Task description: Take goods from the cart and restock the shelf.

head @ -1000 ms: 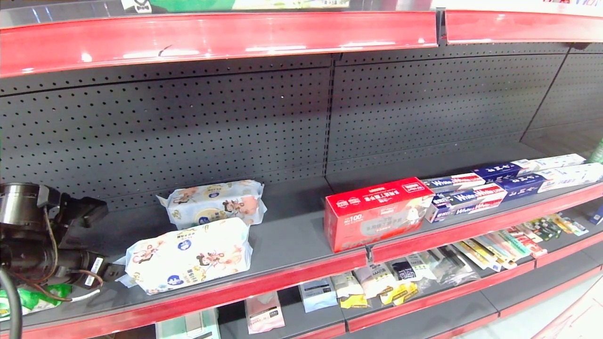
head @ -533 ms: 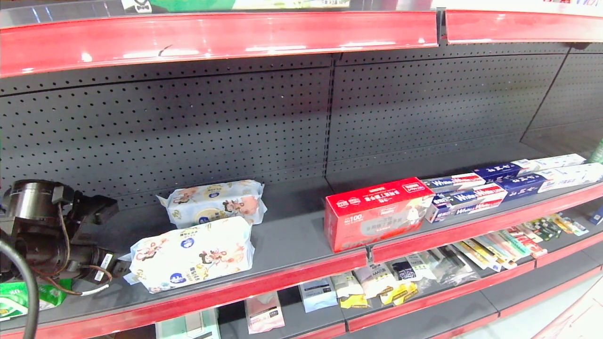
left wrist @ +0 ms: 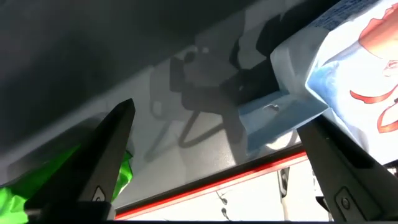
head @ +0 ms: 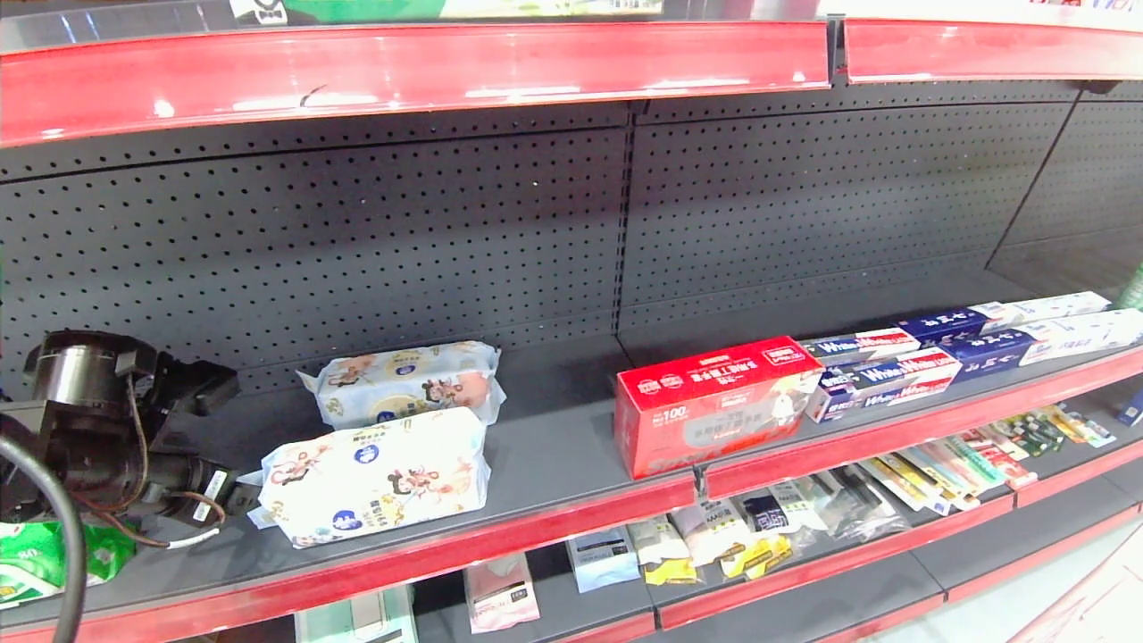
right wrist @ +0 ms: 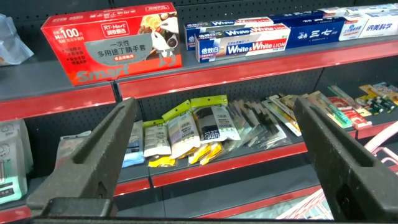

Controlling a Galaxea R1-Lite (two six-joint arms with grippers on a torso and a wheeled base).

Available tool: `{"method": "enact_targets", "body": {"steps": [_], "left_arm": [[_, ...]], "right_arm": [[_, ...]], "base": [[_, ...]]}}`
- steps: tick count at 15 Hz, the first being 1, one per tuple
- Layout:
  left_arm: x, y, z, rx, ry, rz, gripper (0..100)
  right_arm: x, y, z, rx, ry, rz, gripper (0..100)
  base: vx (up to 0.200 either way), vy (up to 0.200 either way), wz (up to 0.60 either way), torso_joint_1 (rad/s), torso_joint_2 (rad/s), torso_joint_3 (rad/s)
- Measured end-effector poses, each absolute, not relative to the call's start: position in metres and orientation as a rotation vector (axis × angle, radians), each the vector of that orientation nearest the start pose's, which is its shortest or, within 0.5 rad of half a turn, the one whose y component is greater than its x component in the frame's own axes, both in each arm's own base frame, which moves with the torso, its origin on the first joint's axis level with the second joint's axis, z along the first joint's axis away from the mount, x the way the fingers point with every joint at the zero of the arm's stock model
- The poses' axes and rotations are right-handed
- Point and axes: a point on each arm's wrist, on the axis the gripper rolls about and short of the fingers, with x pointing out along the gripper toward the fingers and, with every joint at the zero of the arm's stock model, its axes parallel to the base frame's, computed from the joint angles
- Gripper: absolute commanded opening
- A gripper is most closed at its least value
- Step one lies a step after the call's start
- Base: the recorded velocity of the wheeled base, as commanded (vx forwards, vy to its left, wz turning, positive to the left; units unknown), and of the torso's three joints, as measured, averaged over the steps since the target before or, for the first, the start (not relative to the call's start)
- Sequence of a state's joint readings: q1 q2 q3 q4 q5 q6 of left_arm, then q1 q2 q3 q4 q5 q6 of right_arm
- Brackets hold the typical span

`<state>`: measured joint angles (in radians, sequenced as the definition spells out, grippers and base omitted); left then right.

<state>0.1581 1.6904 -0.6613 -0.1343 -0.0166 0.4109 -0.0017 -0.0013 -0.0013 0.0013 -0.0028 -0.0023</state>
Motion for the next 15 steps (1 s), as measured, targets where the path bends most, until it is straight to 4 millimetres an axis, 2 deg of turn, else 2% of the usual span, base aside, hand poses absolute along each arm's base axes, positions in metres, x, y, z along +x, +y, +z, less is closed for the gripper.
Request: {"method": "enact_targets", "body": {"steps": [15], "left_arm": [[0.2561,0.0332,0.1060,0.317,0.902,-0.080,100]], "right_arm": [[-0.0230,0.0000,0.0755,-0.002,0.000,-0.005,100]], "base": [[0.000,0.000,0.00,0.000,0.00,0.000]]}}
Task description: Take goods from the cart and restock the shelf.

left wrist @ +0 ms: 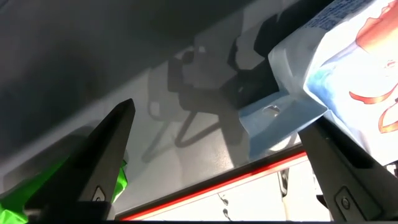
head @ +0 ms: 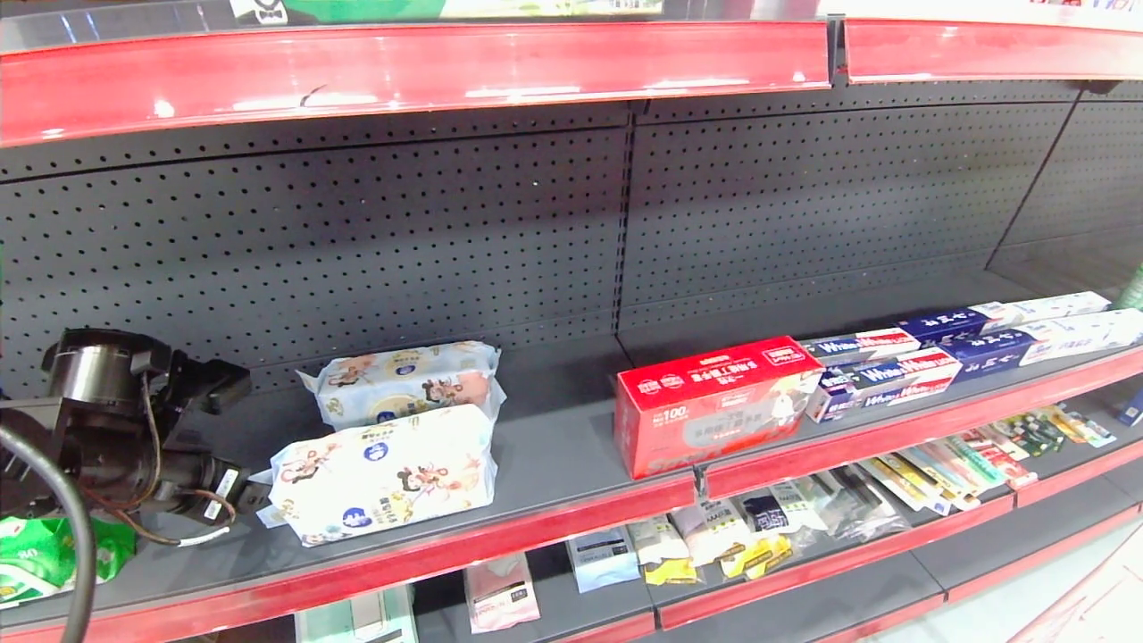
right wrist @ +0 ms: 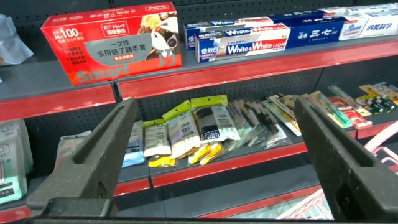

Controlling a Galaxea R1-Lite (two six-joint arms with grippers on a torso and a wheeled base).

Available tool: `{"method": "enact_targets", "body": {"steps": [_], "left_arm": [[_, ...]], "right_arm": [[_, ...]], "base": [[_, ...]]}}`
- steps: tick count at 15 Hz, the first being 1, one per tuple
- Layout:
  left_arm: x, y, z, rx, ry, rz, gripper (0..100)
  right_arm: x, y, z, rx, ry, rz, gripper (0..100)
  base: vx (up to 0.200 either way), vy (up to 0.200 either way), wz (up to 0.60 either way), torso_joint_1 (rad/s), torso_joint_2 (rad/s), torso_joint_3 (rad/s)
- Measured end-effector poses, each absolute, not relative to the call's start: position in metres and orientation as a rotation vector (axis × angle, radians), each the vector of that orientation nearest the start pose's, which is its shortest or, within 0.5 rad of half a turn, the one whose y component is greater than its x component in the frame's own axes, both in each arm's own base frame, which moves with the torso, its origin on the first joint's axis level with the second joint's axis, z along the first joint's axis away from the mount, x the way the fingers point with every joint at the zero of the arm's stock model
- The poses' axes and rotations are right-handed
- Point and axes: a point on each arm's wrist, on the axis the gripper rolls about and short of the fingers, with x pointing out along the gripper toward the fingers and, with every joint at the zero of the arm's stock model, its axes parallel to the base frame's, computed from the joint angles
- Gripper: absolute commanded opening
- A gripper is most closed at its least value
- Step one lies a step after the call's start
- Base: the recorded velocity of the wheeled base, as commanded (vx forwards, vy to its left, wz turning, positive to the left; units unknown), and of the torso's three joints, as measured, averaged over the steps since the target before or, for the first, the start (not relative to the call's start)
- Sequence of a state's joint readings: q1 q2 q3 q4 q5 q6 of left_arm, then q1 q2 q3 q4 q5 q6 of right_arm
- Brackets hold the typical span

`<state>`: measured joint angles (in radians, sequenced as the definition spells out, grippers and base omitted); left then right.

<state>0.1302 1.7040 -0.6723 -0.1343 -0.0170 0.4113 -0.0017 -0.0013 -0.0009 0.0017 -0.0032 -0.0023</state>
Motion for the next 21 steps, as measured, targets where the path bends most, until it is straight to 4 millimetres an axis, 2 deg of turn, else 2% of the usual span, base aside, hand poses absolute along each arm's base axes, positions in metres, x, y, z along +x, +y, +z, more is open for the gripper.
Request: {"method": "enact_targets", "body": {"steps": [21], "left_arm": [[0.2655,0.0238,0.1036,0.333,0.902,-0.115,100]], "right_arm": [[-0.0230,0.0000,0.0755,-0.003,0.000,-0.004,100]], "base": [[0.000,0.000,0.00,0.000,0.00,0.000]]}}
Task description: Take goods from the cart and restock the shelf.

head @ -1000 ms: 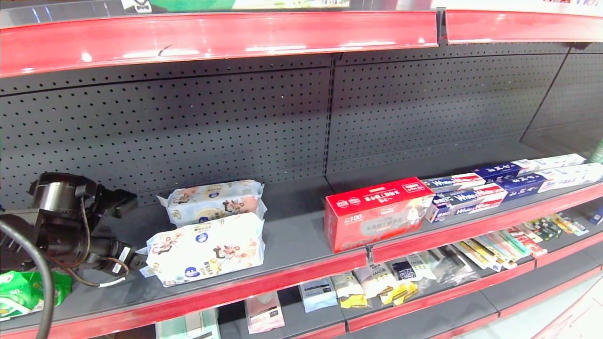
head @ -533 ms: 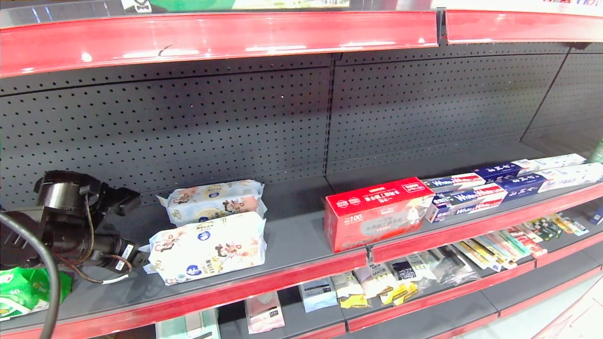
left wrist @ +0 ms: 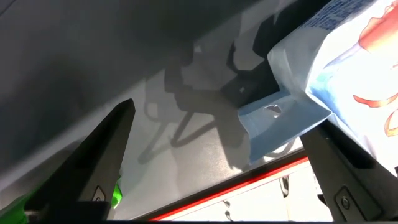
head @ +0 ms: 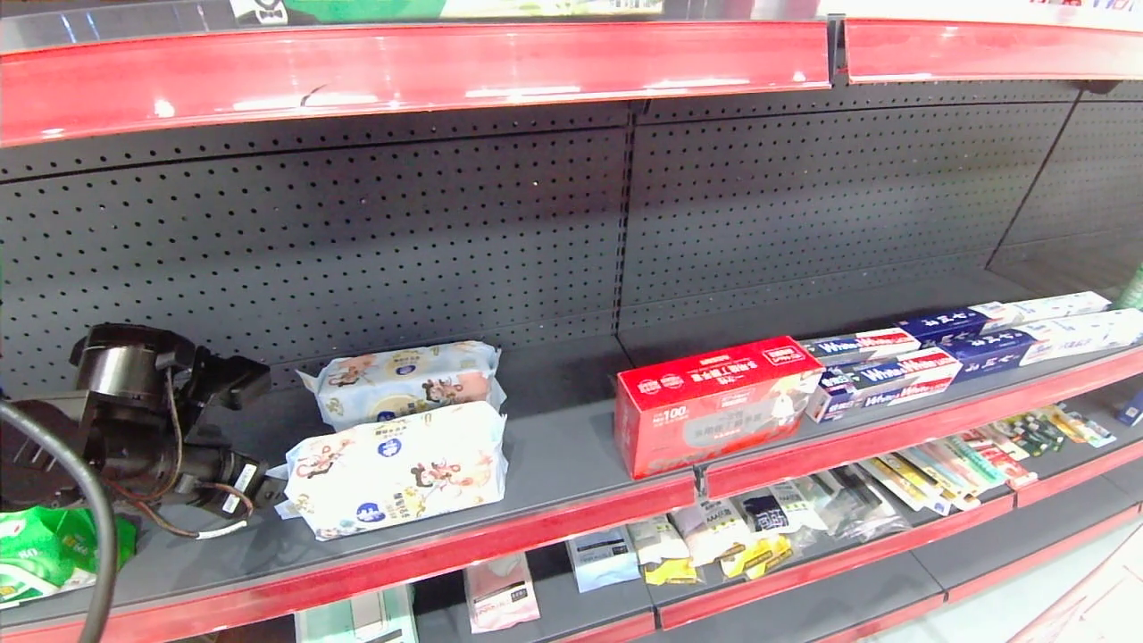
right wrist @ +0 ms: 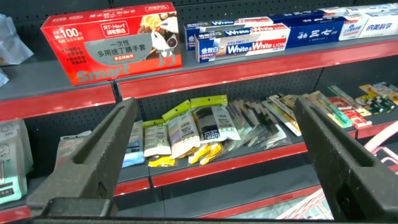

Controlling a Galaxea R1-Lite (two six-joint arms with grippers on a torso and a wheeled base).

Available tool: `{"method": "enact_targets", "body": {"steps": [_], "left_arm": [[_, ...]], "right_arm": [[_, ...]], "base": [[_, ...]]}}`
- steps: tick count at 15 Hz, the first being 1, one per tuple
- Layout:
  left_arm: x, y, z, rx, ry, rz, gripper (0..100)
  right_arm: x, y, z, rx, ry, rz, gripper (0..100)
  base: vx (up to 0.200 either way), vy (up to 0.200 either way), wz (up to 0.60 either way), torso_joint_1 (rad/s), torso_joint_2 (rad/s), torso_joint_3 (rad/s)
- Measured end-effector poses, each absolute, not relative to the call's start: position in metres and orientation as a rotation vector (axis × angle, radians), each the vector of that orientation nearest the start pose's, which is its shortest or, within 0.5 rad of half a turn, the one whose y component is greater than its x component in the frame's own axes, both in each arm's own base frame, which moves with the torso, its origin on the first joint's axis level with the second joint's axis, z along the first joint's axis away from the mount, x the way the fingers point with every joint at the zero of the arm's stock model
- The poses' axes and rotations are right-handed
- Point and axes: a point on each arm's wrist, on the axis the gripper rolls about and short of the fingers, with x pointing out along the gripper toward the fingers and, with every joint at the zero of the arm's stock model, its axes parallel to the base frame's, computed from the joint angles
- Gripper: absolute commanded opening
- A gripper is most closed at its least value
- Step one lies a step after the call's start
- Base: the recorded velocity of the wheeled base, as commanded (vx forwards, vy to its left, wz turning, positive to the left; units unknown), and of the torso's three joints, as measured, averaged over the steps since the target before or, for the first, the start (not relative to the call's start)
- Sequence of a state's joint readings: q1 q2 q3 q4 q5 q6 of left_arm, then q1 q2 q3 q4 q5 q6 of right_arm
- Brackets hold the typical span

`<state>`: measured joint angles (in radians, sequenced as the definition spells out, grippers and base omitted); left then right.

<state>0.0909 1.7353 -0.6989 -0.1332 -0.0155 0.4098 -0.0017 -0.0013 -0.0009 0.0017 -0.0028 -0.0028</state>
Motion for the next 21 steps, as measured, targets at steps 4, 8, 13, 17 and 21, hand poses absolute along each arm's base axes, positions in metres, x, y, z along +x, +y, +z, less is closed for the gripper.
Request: {"method": "enact_targets", "body": {"steps": [4,8,13,17,21], "left_arm": [[0.266,0.023,0.103,0.334,0.902,-0.118,100],[0.257,0.025,0.111,0.339,0.879,-0.110,100],[0.218,0.031,0.137,0.333,0.783,-0.045,100],[0.154,0.022,0.158,0.308,0.610,-0.049,100],[0.064,0.007,0.156,0.163,0.335,-0.024,100]], "right_arm": [[-0.023,0.000,0.076,-0.002,0.000,-0.004,100],[-0.023,0.000,0.076,-0.002,-0.001,-0.005,100],[-0.023,0.000,0.076,-0.002,-0.001,-0.004,100],[-0.023,0.000,0.076,-0.002,-0.001,-0.005,100],[-0.023,0.000,0.076,-0.002,-0.001,-0.005,100]], "base": [[0.000,0.000,0.00,0.000,0.00,0.000],[0.000,0.000,0.00,0.000,0.00,0.000],[0.000,0.000,0.00,0.000,0.00,0.000],[0.000,0.000,0.00,0.000,0.00,0.000],[0.000,0.000,0.00,0.000,0.00,0.000]]}}
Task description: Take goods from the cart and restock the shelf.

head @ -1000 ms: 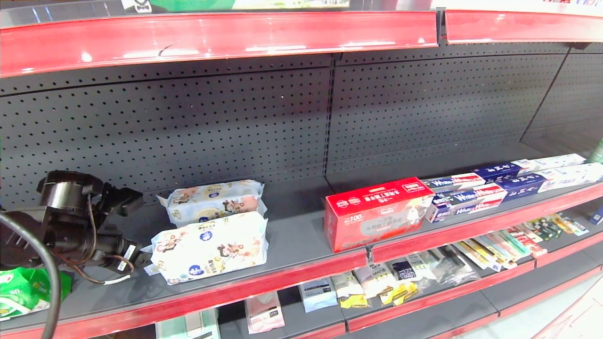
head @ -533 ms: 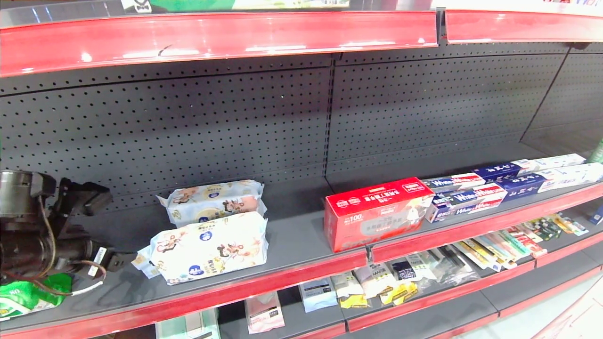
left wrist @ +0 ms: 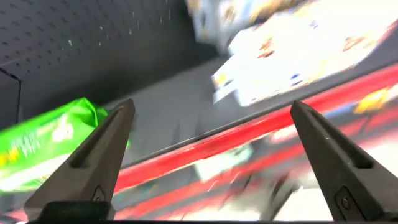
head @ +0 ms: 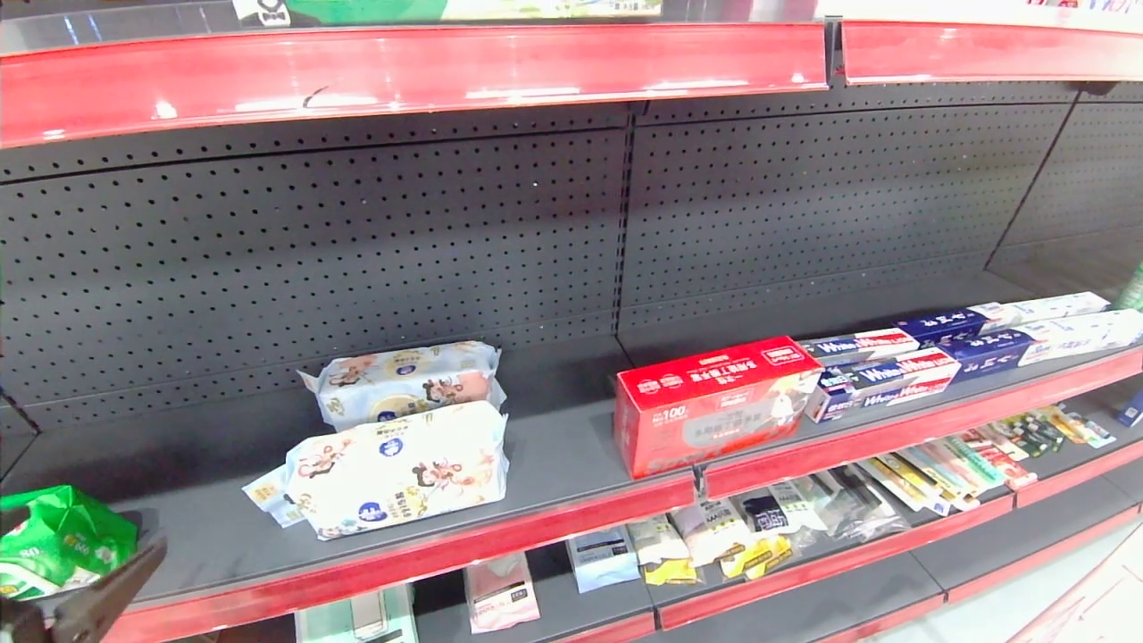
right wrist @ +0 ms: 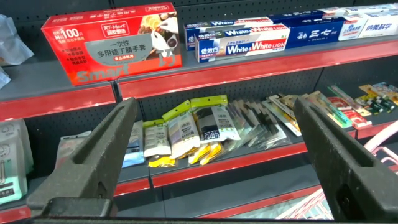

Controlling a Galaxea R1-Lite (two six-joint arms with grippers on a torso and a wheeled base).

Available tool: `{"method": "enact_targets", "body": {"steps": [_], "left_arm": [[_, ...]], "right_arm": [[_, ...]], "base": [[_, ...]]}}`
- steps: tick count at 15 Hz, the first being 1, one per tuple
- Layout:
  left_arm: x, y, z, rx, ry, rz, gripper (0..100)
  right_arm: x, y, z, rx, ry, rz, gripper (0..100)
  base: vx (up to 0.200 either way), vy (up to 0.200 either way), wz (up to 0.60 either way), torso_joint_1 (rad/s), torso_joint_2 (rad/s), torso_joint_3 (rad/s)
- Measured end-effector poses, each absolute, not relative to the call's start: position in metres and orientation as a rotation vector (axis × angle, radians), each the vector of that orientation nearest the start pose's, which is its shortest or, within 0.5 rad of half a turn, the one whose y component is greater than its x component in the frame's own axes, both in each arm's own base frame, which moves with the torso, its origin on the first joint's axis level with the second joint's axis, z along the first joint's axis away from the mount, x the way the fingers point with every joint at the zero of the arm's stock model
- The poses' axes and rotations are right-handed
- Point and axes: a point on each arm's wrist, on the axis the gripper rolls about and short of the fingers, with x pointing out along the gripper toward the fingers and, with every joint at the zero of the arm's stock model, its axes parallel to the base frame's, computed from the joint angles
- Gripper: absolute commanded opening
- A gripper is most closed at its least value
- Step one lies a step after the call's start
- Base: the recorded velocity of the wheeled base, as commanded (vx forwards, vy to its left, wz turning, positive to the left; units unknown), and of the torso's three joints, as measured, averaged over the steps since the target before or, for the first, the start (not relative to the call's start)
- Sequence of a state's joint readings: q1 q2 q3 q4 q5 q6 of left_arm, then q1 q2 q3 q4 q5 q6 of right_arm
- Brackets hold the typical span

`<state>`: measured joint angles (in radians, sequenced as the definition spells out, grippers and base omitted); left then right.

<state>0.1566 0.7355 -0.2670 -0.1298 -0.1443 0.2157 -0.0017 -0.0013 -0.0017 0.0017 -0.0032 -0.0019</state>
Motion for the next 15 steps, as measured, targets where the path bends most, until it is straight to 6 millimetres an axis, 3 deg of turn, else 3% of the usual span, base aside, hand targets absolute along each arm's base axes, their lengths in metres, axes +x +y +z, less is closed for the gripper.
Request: {"method": "enact_targets", "body": {"steps": [3,6,9,15], "left_arm": [[0.017,0.000,0.125,0.067,0.190,0.044,100],[-0.007,-0.001,0.091,0.017,0.148,0.124,100],[-0.013,-0.002,0.079,0.000,0.118,0.133,100],[-0.016,-0.002,0.077,0.000,0.090,0.136,100]], "right_arm": [[-0.023,0.000,0.076,-0.002,-0.001,-0.004,100],[-0.023,0.000,0.076,-0.002,-0.001,-0.004,100],[-0.023,0.000,0.075,-0.002,0.000,-0.004,100],[-0.023,0.000,0.075,-0.001,0.000,-0.005,100]], "base": [[0.000,0.000,0.00,0.000,0.00,0.000],[0.000,0.000,0.00,0.000,0.00,0.000],[0.000,0.000,0.00,0.000,0.00,0.000],[0.000,0.000,0.00,0.000,0.00,0.000]]}}
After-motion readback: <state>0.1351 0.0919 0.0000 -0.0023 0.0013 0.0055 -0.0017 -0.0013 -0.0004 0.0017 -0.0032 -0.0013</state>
